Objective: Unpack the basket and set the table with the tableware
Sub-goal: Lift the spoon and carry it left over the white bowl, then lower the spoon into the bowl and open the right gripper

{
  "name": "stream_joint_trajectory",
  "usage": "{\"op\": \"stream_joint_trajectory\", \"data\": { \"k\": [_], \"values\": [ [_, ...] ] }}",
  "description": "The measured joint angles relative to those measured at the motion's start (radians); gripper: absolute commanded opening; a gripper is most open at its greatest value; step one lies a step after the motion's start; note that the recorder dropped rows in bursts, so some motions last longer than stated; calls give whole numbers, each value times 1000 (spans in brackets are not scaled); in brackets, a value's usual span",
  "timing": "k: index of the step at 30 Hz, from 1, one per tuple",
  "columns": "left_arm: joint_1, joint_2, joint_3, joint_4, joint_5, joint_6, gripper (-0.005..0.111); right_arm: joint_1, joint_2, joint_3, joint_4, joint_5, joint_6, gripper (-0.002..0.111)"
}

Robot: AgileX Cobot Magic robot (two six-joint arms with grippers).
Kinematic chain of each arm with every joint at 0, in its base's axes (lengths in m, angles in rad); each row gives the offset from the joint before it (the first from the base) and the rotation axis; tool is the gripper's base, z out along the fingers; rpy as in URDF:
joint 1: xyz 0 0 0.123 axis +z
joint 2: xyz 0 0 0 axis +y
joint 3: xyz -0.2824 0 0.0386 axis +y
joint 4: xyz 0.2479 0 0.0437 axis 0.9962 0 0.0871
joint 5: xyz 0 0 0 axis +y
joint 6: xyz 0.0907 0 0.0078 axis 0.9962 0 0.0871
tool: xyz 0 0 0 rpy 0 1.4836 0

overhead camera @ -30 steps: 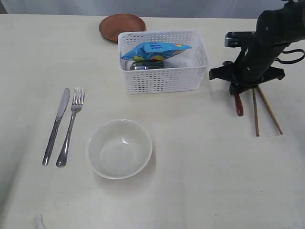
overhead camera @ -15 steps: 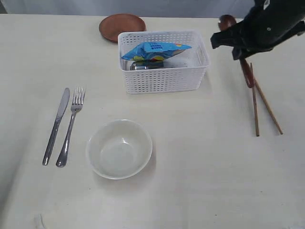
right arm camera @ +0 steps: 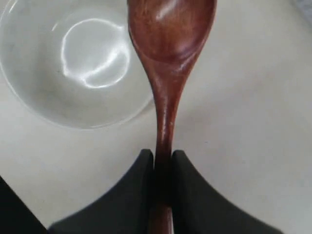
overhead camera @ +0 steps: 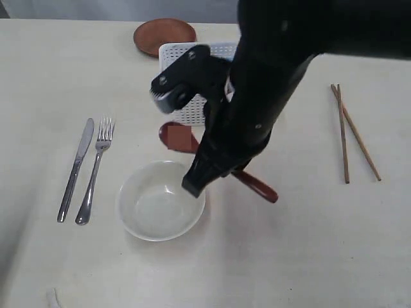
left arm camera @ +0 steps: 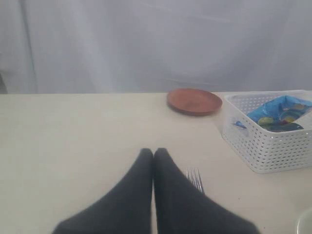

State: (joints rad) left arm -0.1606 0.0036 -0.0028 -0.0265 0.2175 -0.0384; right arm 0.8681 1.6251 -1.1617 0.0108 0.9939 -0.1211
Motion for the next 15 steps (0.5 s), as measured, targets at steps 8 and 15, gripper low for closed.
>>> {"op": "stream_joint_trajectory", "data": {
  "k": [8,15],
  "values": [
    [0,0,0,0,0,0,0,106,141,0,7,4,-12,0],
    [0,0,0,0,0,0,0,131,165,-4,15,2,-14,6]
  ]
}}
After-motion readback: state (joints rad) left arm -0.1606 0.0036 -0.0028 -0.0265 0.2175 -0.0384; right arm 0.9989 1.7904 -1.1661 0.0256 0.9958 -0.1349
